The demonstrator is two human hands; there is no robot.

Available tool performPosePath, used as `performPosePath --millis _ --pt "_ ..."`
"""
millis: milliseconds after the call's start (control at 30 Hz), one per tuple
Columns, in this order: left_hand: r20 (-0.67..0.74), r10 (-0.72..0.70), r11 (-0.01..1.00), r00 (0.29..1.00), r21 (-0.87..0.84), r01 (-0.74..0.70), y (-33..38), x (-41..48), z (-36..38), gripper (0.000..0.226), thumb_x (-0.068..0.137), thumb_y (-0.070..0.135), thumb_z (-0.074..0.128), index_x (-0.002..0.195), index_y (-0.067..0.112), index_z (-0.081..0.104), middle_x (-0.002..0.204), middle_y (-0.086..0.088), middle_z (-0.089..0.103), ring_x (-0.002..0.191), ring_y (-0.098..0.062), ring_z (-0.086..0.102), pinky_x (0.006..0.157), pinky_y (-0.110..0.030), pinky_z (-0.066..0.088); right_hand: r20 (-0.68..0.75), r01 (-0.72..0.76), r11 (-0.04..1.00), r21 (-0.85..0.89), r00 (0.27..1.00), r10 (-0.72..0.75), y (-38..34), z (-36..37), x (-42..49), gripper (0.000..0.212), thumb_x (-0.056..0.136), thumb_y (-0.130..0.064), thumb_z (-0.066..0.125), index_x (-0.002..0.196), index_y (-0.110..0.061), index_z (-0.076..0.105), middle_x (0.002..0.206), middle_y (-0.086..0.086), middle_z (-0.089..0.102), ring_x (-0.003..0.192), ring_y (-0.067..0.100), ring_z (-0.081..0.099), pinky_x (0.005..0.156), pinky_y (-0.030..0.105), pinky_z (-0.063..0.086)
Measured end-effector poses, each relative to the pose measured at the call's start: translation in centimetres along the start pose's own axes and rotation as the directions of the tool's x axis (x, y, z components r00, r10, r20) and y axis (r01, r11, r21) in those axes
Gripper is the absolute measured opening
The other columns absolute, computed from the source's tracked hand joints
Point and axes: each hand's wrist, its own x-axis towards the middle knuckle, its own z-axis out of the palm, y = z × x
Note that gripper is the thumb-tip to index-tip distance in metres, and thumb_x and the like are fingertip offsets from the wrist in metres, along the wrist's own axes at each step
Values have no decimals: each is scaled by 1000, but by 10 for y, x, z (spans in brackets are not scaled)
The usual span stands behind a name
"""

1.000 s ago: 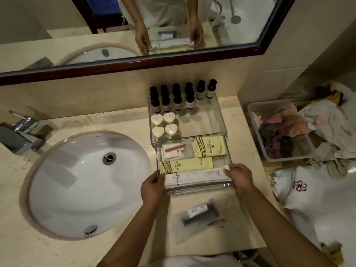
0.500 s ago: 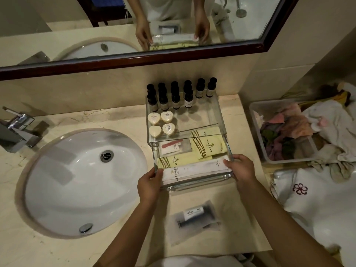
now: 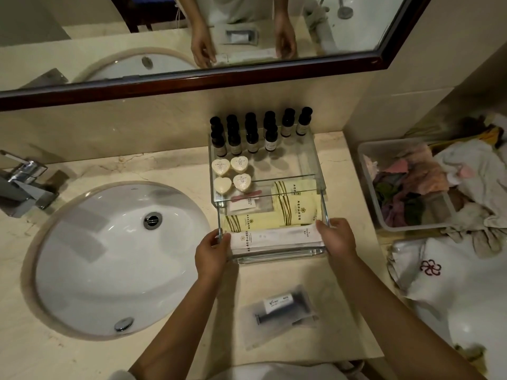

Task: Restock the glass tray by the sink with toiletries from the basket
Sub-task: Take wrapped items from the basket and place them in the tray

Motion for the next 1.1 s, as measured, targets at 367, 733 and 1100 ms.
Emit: performPosePath --millis 367,733,1100 --pt "246 608 573 755 523 -631 47 -10 28 23 90 18 57 108 10 68 105 -10 68 98 -29 58 80 -31 41 103 386 599 -702 887 -451 -12 15 -7 45 95 -45 40 136 -28 48 153 11 24 139 30 23 112 42 26" --pt "536 497 259 683 659 -706 57 4 91 45 91 17 49 135 12 45 116 -16 59 107 -35 49 87 -39 40 203 453 518 -725 860 -468 -19 16 11 46 96 -45 39 141 -35 38 157 10 14 140 31 20 113 42 23" --pt "606 478 165 635 649 -743 69 18 86 61 83 41 63 132 8 45 116 -12 56 108 -30 47 93 -32 33 274 494 596 -633 863 -425 -25 8 12 61 88 -41 57 143 -37 32 157 8 12 138 32 24 113 41 28"
